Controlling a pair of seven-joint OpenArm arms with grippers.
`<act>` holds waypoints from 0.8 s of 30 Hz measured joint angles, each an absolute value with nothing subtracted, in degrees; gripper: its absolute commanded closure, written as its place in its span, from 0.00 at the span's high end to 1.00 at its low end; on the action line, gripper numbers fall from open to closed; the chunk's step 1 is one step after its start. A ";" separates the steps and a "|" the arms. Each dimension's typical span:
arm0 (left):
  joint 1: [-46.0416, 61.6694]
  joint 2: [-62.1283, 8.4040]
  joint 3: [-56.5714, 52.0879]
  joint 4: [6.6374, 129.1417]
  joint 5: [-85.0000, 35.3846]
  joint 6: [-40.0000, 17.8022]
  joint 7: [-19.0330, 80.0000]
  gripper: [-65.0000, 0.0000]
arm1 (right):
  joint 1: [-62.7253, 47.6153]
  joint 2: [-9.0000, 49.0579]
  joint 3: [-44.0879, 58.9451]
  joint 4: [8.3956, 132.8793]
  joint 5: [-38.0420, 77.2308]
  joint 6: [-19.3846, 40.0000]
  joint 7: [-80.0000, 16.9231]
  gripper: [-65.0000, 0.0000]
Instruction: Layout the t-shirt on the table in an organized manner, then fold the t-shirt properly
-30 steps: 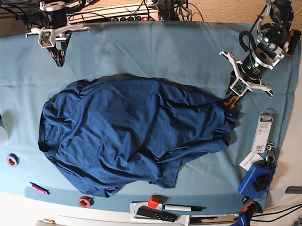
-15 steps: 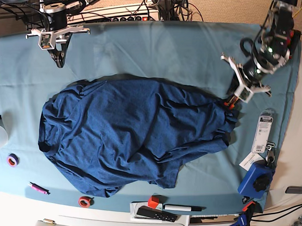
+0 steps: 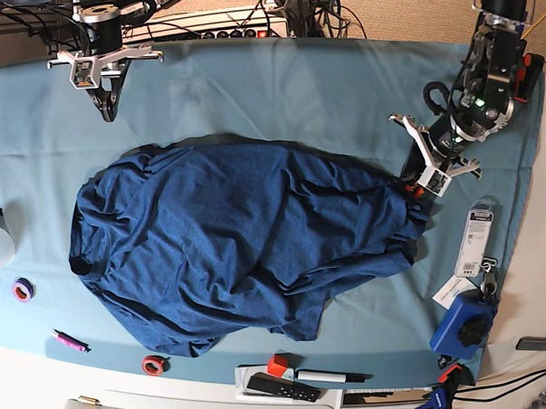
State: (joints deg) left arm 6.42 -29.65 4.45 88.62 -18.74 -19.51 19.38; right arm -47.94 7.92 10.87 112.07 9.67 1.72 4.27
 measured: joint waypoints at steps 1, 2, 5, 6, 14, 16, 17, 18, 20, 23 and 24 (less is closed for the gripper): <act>5.96 -29.50 4.43 87.57 -18.81 -19.46 18.76 0.00 | -47.92 7.92 10.87 112.07 9.67 1.72 4.27 0.00; 5.39 -29.36 4.43 86.50 -19.22 -19.55 18.33 0.00 | -47.94 7.92 10.87 112.07 9.67 1.72 4.32 0.00; 3.27 -29.19 4.43 83.74 -19.53 -19.11 17.82 0.00 | -47.94 7.92 10.87 112.07 9.67 1.69 4.27 0.00; 2.94 -29.19 4.43 83.24 -19.57 -17.82 17.74 0.00 | -47.94 7.92 10.87 112.07 9.67 1.69 4.27 0.00; 2.33 -29.28 4.38 82.85 -16.56 -12.86 18.04 0.00 | -47.94 7.92 10.87 112.07 9.67 1.72 3.20 0.00; 2.33 -29.39 4.38 82.85 -16.58 -12.86 18.15 0.00 | -47.94 7.92 10.87 112.07 9.67 1.72 3.20 0.00; 2.33 -29.45 4.38 82.85 -16.56 -12.88 18.17 0.00 | -47.94 7.92 10.87 112.07 9.69 1.72 3.20 0.00; 2.33 -29.58 4.38 82.85 -16.56 -12.88 18.17 0.00 | -47.94 7.92 10.87 112.07 9.69 1.72 3.20 0.00; 2.33 -30.11 4.38 82.85 -16.58 -13.08 18.24 0.00 | -47.94 7.92 10.87 112.07 9.67 1.72 3.18 0.00; 2.35 -31.66 4.38 82.85 -16.51 -13.06 18.76 0.00 | -47.94 7.92 10.87 112.07 9.67 1.72 3.18 0.00; 2.35 -32.27 4.38 82.85 -16.49 -13.02 18.92 0.00 | -47.94 7.92 10.87 112.07 9.69 1.72 3.18 0.00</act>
